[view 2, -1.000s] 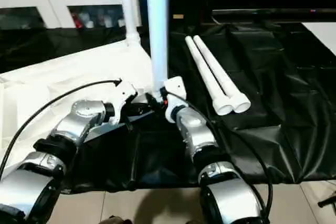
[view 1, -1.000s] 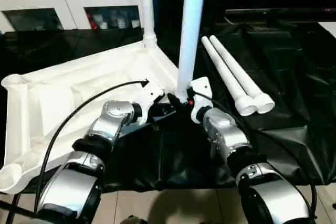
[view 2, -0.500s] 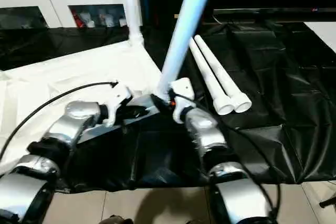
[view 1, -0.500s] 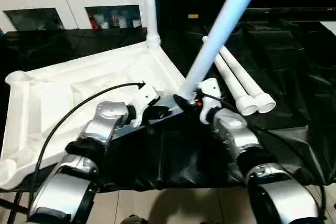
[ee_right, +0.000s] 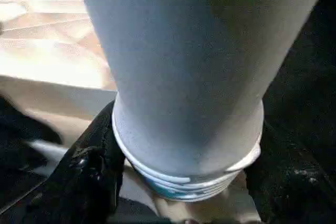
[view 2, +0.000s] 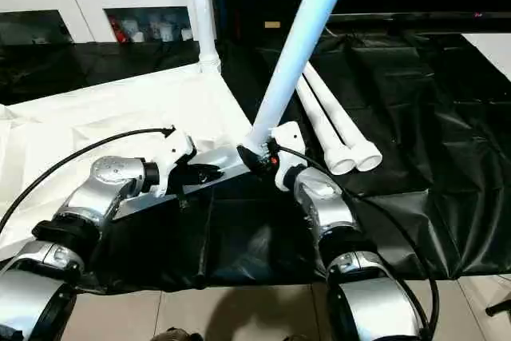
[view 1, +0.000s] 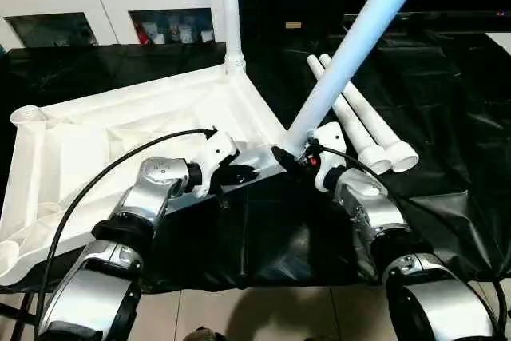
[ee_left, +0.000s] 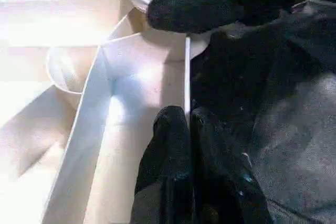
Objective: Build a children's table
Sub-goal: Insert table leg to table base
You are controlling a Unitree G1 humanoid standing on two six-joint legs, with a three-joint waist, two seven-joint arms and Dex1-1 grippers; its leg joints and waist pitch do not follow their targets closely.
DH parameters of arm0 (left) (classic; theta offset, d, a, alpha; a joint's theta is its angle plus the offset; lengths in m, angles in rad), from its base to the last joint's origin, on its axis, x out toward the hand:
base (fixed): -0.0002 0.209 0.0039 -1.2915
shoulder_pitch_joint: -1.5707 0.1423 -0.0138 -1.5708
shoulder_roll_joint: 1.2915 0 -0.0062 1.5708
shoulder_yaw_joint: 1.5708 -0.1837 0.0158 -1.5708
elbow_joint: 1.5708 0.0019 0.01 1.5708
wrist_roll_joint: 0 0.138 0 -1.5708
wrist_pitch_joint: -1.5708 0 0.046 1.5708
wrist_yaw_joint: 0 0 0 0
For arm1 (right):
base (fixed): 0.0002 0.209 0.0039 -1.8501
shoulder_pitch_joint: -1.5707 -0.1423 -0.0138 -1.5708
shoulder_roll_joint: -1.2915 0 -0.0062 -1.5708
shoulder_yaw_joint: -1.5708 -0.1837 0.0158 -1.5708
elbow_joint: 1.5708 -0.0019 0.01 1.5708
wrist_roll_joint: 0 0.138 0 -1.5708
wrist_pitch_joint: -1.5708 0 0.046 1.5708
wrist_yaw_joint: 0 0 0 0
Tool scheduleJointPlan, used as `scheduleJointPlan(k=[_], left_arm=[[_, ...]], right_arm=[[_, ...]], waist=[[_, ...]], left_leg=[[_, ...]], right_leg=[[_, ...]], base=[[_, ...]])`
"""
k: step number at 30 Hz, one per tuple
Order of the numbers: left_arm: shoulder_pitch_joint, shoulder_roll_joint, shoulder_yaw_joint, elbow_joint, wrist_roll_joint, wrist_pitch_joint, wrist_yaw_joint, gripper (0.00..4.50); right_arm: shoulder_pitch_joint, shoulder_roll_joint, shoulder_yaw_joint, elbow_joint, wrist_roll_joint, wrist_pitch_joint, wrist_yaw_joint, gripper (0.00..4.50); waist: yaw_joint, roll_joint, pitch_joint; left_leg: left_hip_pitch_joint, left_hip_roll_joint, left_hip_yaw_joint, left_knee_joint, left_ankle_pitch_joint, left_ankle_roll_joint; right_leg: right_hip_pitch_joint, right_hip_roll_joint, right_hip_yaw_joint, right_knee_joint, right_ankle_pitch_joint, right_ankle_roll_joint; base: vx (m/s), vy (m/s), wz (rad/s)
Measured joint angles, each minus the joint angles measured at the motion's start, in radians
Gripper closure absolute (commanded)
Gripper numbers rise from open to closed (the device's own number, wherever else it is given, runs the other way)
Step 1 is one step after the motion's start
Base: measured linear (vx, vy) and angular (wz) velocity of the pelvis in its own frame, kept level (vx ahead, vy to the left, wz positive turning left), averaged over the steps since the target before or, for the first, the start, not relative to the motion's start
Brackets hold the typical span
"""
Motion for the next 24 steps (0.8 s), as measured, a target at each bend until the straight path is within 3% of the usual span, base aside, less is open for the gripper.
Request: scheduleJointPlan(k=[1, 5, 7, 11, 17, 21, 24], left_arm=[[0.001, 0.009, 0.001, -0.003, -0.009, 0.000, -0.020, 3.95], [0.002, 0.028, 0.067, -0.098, -0.148, 0.024, -0.167, 3.92], [-0.019, 0.036, 0.098, -0.165, -0.237, 0.105, -0.249, 3.58], [-0.065, 0.046, 0.118, -0.261, -0.351, 0.273, -0.365, 3.39], [-0.079, -0.032, 0.099, -0.286, -0.399, 0.364, -0.379, 2.91], [-0.079, -0.081, 0.089, -0.344, -0.477, 0.515, -0.377, 2.61], [-0.079, -0.085, 0.088, -0.368, -0.494, 0.561, -0.371, 2.41]], right_arm=[[0.012, -0.013, 0.000, -0.033, 0.014, 0.024, 0.036, 1.73], [0.056, -0.092, 0.026, -0.182, 0.074, 0.158, 0.207, 1.73], [0.079, -0.137, 0.062, -0.288, 0.107, 0.243, 0.307, 1.73], [0.107, -0.224, 0.113, -0.433, 0.146, 0.379, 0.456, 1.73], [0.136, -0.279, 0.180, -0.547, 0.163, 0.494, 0.561, 1.73], [0.164, -0.331, 0.215, -0.639, 0.173, 0.575, 0.604, 1.73], [0.174, -0.346, 0.226, -0.665, 0.178, 0.604, 0.618, 1.73]], waist=[[0.001, 0.000, 0.000], [0.008, -0.001, 0.000], [0.013, -0.001, 0.000], [0.021, -0.001, 0.000], [0.022, 0.000, 0.000], [0.023, 0.001, 0.000], [0.019, 0.003, -0.001]], left_leg=[[0.000, 0.000, 0.000, 0.000, 0.000, 0.000], [-0.011, 0.001, -0.001, 0.006, 0.002, 0.006], [-0.013, 0.001, -0.001, 0.008, 0.002, 0.006], [-0.011, 0.001, -0.001, 0.010, 0.000, 0.005], [-0.009, 0.001, -0.001, 0.012, -0.001, 0.002], [-0.010, 0.001, -0.001, 0.011, -0.001, 0.002], [-0.010, 0.001, -0.001, 0.011, -0.001, 0.003]], right_leg=[[0.000, 0.000, 0.000, 0.000, 0.000, 0.000], [-0.008, 0.000, -0.002, 0.003, 0.000, 0.000], [-0.010, 0.000, -0.001, 0.004, 0.000, 0.000], [-0.008, 0.000, 0.000, 0.005, 0.001, -0.001], [-0.005, 0.000, 0.000, 0.004, 0.003, -0.001], [-0.005, 0.000, -0.001, 0.004, 0.003, -0.002], [-0.005, 0.000, -0.001, 0.004, 0.003, -0.001]], base=[[0.000, 0.000, 0.00], [0.000, 0.000, 0.00], [0.000, 0.000, 0.00], [0.000, 0.000, 0.00], [0.000, 0.000, 0.00], [0.000, 0.000, 0.00], [0.000, 0.000, 0.00]])
